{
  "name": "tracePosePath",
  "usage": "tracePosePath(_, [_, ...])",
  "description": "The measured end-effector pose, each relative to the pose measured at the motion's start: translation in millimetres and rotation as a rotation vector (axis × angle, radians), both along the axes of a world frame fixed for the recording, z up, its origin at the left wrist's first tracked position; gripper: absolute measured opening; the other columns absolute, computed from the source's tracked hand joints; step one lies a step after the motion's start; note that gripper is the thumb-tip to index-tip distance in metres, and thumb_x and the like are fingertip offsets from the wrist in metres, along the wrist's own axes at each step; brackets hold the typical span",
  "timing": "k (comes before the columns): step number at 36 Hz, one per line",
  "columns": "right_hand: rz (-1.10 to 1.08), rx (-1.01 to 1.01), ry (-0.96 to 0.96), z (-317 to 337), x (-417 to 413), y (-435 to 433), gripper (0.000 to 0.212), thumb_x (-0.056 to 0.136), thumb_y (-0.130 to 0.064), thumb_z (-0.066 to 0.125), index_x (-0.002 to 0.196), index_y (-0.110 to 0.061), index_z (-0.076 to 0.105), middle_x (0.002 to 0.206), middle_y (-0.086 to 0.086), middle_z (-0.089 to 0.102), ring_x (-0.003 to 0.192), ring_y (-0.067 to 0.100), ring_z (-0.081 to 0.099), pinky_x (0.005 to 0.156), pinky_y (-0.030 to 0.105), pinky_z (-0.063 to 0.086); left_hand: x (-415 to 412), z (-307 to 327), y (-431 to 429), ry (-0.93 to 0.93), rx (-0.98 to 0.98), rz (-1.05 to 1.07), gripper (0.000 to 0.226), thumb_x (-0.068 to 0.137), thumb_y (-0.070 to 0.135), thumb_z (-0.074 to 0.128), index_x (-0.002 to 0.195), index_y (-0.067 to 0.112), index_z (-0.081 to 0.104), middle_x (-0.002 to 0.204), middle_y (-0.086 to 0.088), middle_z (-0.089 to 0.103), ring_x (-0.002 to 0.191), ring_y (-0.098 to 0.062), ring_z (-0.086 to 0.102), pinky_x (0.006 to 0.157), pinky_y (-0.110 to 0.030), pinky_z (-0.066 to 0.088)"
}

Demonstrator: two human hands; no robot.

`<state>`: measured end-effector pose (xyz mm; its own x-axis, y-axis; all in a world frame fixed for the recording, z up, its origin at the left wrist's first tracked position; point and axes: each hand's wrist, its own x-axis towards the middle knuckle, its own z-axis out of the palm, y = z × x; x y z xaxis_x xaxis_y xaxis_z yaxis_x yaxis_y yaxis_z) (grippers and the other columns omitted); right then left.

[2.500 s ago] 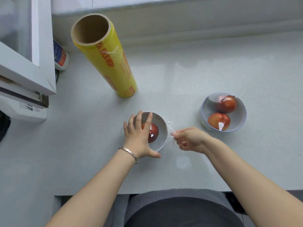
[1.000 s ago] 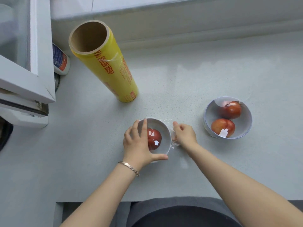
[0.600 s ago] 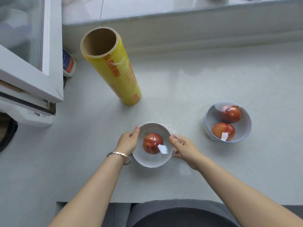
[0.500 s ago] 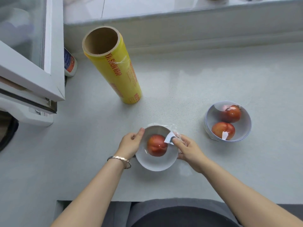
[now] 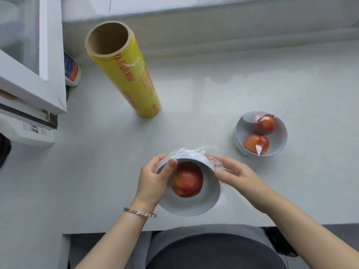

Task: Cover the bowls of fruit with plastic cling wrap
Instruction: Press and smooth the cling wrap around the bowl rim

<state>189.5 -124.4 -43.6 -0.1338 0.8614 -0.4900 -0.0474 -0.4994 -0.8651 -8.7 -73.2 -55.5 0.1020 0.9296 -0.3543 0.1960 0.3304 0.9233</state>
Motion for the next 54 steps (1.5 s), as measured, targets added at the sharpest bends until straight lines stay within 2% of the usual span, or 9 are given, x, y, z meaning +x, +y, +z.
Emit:
tracePosePath(3, [-0.127, -0.054, 0.028, 6.4, -2.7, 5.9, 0.029, 0.072, -0.041, 0.070, 0.092, -0.020, 0.072, 0.099, 0.000, 0.072, 0.091, 0.011, 0.064, 0.086, 0.025, 0.048, 0.1, 3.8, -6.9, -0.004, 0.035, -0.019, 0.085, 0.033, 0.088, 0.061, 0.087, 0.023, 0.064, 0.079, 0.007, 0.067, 0.070, 0.004, 0.064, 0.055, -0.009, 0.047])
tracePosePath(6, [-0.128, -0.086, -0.014, 9.2, -4.1, 13.1, 0.053, 0.059, -0.054, 0.070, 0.084, -0.007, 0.071, 0.084, 0.008, 0.068, 0.080, 0.016, 0.059, 0.084, 0.035, 0.046, 1.3, 5.6, -9.8, -0.010, 0.047, -0.063, 0.083, 0.035, 0.086, 0.065, 0.088, 0.022, 0.064, 0.080, 0.007, 0.069, 0.073, 0.001, 0.064, 0.058, -0.011, 0.048])
tracePosePath(10, [-0.086, -0.112, 0.012, 11.9, -2.0, 19.1, 0.024, 0.068, -0.040, 0.067, 0.064, -0.016, 0.066, 0.069, 0.001, 0.059, 0.070, 0.013, 0.051, 0.073, 0.027, 0.039, 0.4, 5.1, -10.4, 0.003, 0.052, -0.100, 0.080, 0.035, 0.087, 0.063, 0.088, 0.026, 0.064, 0.079, 0.012, 0.070, 0.077, 0.001, 0.064, 0.066, -0.012, 0.049])
tracePosePath(14, [-0.168, -0.094, 0.068, 13.1, 4.0, 21.3, 0.027, 0.059, -0.037, 0.067, 0.067, -0.011, 0.063, 0.063, -0.002, 0.060, 0.066, 0.012, 0.049, 0.068, 0.024, 0.039, -0.8, 5.5, -9.0, 0.062, 0.079, -0.167, 0.080, 0.037, 0.091, 0.057, 0.090, 0.031, 0.064, 0.084, 0.010, 0.070, 0.083, -0.003, 0.064, 0.072, -0.016, 0.051])
tracePosePath(26, [-0.492, -0.006, 0.128, 2.8, -18.1, 24.4, 0.018, 0.082, -0.002, 0.060, 0.065, -0.006, 0.056, 0.041, -0.007, 0.050, 0.039, 0.005, 0.037, 0.042, 0.013, 0.032, 0.1, 15.5, -6.3, 0.009, 0.204, -0.252, 0.063, 0.051, 0.081, 0.063, 0.095, 0.035, 0.062, 0.092, 0.029, 0.068, 0.086, 0.007, 0.063, 0.077, -0.011, 0.048])
tracePosePath(40, [-0.282, -0.153, -0.110, -3.0, -14.8, 27.8, 0.008, 0.075, -0.009, 0.073, 0.079, -0.010, 0.065, 0.068, 0.001, 0.067, 0.047, 0.000, 0.057, 0.050, 0.011, 0.046, 4.4, 13.4, -9.6, -0.078, 0.264, -0.193, 0.068, 0.055, 0.080, 0.062, 0.096, 0.026, 0.064, 0.093, 0.019, 0.070, 0.087, -0.001, 0.065, 0.075, -0.019, 0.052])
tracePosePath(47, [-0.285, 0.301, -0.294, 30.0, 13.2, 5.8, 0.009, 0.085, -0.023, 0.063, 0.088, -0.020, 0.070, 0.085, -0.010, 0.071, 0.085, -0.006, 0.062, 0.079, 0.009, 0.045, -0.7, 15.8, -3.2, -0.065, 0.297, -0.124, 0.071, 0.055, 0.082, 0.060, 0.095, 0.023, 0.063, 0.090, 0.022, 0.069, 0.085, 0.002, 0.064, 0.072, -0.014, 0.051])
tracePosePath(50, [0.062, 0.476, -0.418, 36.1, 4.0, -10.0, 0.048, 0.074, -0.055, 0.062, 0.113, -0.025, 0.063, 0.116, -0.020, 0.062, 0.111, -0.008, 0.053, 0.094, 0.006, 0.036, -1.8, 12.9, -2.4, -0.057, 0.289, -0.119, 0.075, 0.054, 0.082, 0.060, 0.096, 0.020, 0.064, 0.092, 0.017, 0.070, 0.086, -0.003, 0.065, 0.073, -0.017, 0.052])
tracePosePath(54, [0.211, 0.427, -0.485, 26.0, -4.9, -7.9, 0.075, 0.065, -0.063, 0.062, 0.131, -0.032, 0.044, 0.130, -0.027, 0.045, 0.122, -0.016, 0.037, 0.099, 0.001, 0.024, 1.4, 13.2, -2.8, -0.060, 0.292, -0.134, 0.072, 0.056, 0.081, 0.061, 0.096, 0.021, 0.064, 0.092, 0.017, 0.070, 0.085, -0.002, 0.065, 0.073, -0.017, 0.052])
